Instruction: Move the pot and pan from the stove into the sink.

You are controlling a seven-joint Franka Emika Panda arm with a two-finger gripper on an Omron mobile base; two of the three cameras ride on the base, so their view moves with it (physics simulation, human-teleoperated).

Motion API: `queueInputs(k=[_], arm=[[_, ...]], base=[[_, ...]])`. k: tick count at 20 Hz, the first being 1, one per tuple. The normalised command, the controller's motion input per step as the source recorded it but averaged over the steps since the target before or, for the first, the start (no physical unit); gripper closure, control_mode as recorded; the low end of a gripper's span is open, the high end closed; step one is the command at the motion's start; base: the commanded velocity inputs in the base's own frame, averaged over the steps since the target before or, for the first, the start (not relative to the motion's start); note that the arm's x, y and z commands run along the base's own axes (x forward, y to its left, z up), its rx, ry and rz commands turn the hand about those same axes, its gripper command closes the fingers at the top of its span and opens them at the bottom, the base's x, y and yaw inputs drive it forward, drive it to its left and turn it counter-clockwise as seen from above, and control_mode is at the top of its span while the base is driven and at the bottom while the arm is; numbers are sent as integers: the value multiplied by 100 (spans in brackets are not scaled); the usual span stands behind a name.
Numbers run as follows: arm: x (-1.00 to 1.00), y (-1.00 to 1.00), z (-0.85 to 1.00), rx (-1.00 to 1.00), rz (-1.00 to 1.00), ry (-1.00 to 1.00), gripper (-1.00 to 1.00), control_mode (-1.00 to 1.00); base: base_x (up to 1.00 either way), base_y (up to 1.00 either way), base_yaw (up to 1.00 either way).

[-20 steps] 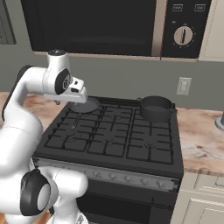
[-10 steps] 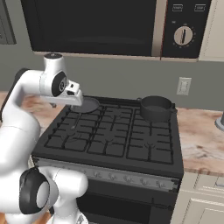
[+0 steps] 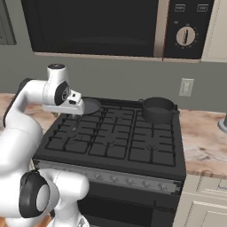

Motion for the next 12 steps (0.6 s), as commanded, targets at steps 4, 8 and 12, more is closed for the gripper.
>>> queueInputs(k=[4, 8, 12], arm=[[28, 3, -35, 0, 0, 0, -100, -100], [38, 8, -28, -1, 0, 0, -100, -100], [44, 15, -23, -2, 0, 0, -100, -100]], base=[[0, 0, 0], [0, 0, 0], [0, 0, 0]])
